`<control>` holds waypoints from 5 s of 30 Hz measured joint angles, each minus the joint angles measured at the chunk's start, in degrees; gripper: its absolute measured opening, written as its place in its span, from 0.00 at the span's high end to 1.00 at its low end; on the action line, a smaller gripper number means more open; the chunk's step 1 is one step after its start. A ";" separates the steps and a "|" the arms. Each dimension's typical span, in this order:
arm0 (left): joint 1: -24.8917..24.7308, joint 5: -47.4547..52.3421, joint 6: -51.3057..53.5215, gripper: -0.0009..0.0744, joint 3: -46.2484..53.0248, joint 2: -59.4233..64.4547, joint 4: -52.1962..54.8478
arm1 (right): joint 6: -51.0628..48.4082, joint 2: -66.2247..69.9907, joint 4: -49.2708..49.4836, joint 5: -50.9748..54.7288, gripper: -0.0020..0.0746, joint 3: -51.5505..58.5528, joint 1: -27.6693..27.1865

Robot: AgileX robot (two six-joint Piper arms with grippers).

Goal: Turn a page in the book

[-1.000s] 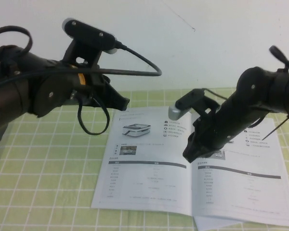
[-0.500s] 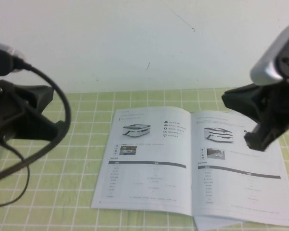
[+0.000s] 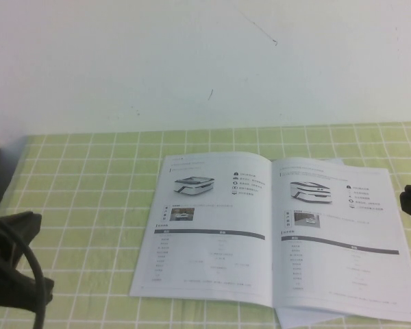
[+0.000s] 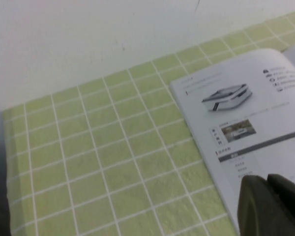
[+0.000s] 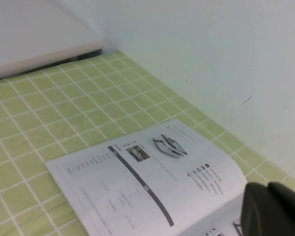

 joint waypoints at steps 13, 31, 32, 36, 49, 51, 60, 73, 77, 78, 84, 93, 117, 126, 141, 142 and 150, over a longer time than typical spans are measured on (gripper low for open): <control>0.00 1.74 0.00 0.99 6.42 -0.13 0.00 | 0.00 -0.82 0.10 0.31 0.98 1.17 0.00; 0.00 7.25 0.00 0.99 7.50 -0.26 -0.08 | -3.93 -1.73 -0.53 4.02 0.98 1.17 0.00; 0.00 7.25 0.00 0.99 7.50 -0.26 -0.08 | -5.09 -2.20 -0.53 3.08 0.98 1.17 0.00; 0.00 7.25 0.00 0.99 7.50 -0.26 -0.08 | -7.80 -4.21 -1.12 -1.49 0.98 1.17 0.00; 0.00 7.38 0.00 0.99 7.50 -0.37 -0.08 | 21.10 -13.57 -22.77 -18.68 0.98 20.79 -6.84; 0.00 7.38 0.00 0.99 7.50 -0.37 -0.08 | 25.97 -16.79 -27.01 -18.80 0.98 24.33 -9.49; 0.00 7.38 0.00 0.99 7.50 -0.37 -0.08 | 35.71 -32.66 -36.45 -14.56 0.98 35.55 -26.01; 0.00 7.38 0.00 0.99 7.50 -0.37 -0.08 | 56.90 -41.39 -49.54 -1.15 0.98 37.72 -32.06; 0.00 7.51 0.00 0.99 7.50 -0.37 -0.08 | 56.40 -41.48 -49.54 -0.93 0.98 37.61 -32.06; 0.00 7.51 0.00 0.99 7.50 -0.37 -0.08 | 56.40 -41.48 -49.54 -0.93 0.98 37.61 -32.06; 0.00 7.51 0.00 0.99 7.50 -0.37 -0.12 | 56.27 -41.48 -49.54 -0.91 0.98 37.61 -32.06; 0.00 7.51 0.00 0.99 7.50 -0.37 -0.22 | 56.27 -41.48 -49.54 -0.91 0.98 37.61 -32.06; 22.24 -14.20 -0.92 0.99 33.69 -33.22 -7.19 | 56.15 -41.48 -49.54 -0.81 0.98 37.61 -32.06; 25.07 -2.96 0.78 0.99 33.69 -39.95 -10.87 | 56.12 -41.48 -49.54 -0.81 0.98 37.61 -32.06; 25.19 -2.84 4.64 0.99 33.69 -40.03 -10.87 | 56.12 -41.48 -49.54 -0.81 0.98 37.61 -32.06; 25.19 -2.84 4.64 0.99 33.69 -40.03 -10.87 | 56.12 -41.48 -49.54 -0.81 0.98 37.61 -32.06; 25.19 -2.75 4.86 0.99 33.58 -40.03 -10.95 | 56.12 -41.48 -49.54 -0.81 0.98 37.61 -32.06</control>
